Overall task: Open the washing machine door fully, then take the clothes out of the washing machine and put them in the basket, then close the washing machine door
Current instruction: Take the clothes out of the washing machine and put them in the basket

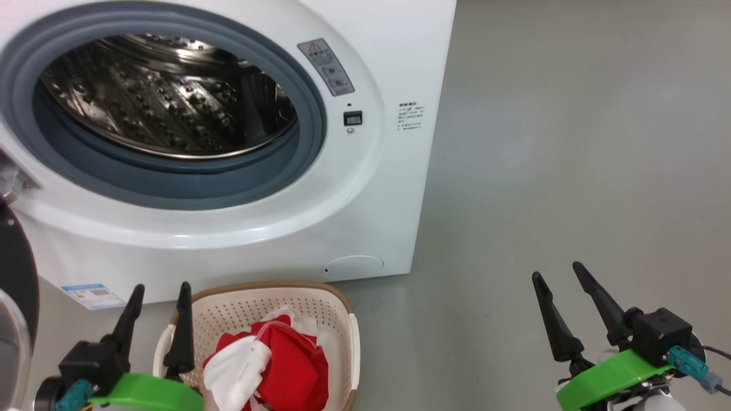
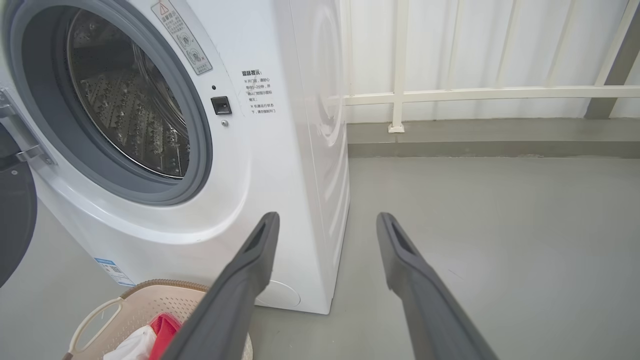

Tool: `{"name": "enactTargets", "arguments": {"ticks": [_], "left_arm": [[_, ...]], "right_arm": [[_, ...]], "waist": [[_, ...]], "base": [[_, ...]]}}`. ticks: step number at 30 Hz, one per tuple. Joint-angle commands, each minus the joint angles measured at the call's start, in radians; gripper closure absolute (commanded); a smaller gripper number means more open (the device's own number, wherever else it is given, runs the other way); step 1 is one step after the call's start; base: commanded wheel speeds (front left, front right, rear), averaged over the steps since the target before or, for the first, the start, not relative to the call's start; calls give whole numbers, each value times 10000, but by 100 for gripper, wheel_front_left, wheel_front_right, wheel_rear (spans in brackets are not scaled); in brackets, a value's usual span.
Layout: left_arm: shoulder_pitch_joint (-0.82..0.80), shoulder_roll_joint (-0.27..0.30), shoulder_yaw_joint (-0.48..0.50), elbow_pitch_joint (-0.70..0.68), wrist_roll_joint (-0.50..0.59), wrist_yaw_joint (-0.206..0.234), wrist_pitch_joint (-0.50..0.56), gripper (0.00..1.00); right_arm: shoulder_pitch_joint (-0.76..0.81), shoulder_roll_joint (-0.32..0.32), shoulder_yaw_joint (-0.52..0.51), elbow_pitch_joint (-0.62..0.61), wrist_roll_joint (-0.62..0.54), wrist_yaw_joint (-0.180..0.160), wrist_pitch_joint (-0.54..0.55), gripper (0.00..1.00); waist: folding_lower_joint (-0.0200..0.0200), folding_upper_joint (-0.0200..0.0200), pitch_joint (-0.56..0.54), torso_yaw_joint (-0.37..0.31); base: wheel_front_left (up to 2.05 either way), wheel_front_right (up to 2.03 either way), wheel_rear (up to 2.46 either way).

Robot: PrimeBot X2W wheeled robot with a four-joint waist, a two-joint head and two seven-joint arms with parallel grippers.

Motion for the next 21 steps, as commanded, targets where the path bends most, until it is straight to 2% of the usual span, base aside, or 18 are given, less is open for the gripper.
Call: {"name": "enactTargets", "arguments": {"ticks": [1,21], "left_arm": [[58,115,368,-329,125,-54,-51,0],[1977,-120,780,-1866,186,-54,-51,0]], "right_arm": [[45,-182,116,-228,117,62,-65,0],[1021,-220,-311,-362,123,62,-65,0]], "waist": [[0,0,-193,53],[0,0,-1002,162]], "base": [[0,0,0],[0,0,0]]}}
